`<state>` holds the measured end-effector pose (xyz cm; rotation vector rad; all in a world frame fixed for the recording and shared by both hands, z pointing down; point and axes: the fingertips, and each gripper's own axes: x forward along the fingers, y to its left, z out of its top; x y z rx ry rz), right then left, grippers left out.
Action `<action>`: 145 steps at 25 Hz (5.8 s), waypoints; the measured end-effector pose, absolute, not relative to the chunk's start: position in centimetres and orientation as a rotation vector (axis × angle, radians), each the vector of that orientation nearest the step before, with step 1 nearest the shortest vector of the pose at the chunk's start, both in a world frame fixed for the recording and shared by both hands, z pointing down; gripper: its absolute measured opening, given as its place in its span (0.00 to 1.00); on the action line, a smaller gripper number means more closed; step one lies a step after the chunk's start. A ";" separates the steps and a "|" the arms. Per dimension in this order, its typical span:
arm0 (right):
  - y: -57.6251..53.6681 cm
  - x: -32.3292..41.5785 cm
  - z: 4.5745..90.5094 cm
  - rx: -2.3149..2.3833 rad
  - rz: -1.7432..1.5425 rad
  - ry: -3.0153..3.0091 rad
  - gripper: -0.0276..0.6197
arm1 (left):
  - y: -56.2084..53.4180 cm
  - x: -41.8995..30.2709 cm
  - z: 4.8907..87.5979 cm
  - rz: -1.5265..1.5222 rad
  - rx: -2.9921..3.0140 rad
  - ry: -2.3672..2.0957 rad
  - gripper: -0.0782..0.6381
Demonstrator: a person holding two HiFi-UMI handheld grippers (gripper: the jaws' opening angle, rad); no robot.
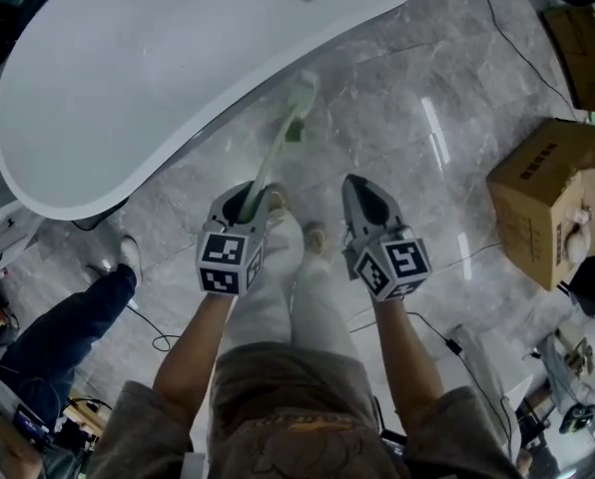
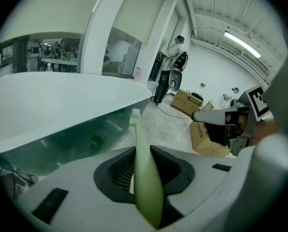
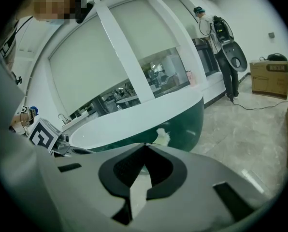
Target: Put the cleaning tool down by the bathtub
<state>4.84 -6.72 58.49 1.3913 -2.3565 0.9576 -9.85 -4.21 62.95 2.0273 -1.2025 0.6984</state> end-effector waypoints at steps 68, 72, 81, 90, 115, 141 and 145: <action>-7.4 7.2 67.6 1.360 1.124 -2.252 0.04 | -8.3 -6.1 94.6 1.017 1.230 -1.030 0.25; -6.9 7.2 68.0 1.356 1.136 -2.248 0.04 | -8.7 -6.2 95.3 1.017 1.197 -1.033 0.25; -6.8 7.1 68.8 1.367 1.169 -2.229 0.04 | -8.3 -5.8 96.2 1.041 1.192 -1.026 0.25; -6.7 6.3 68.0 1.352 1.152 -2.255 0.04 | -9.1 -5.4 94.5 1.013 1.277 -1.070 0.33; -5.8 5.3 55.2 1.329 1.107 -2.354 0.04 | -8.1 -5.1 75.8 0.890 1.394 -1.115 0.11; -1.1 4.8 35.0 1.230 0.996 -2.549 0.04 | -1.4 -6.7 40.3 0.630 1.968 -1.081 0.11; -0.8 4.1 31.2 1.225 0.896 -2.616 0.04 | -0.9 -7.2 35.9 0.546 2.081 -1.039 0.11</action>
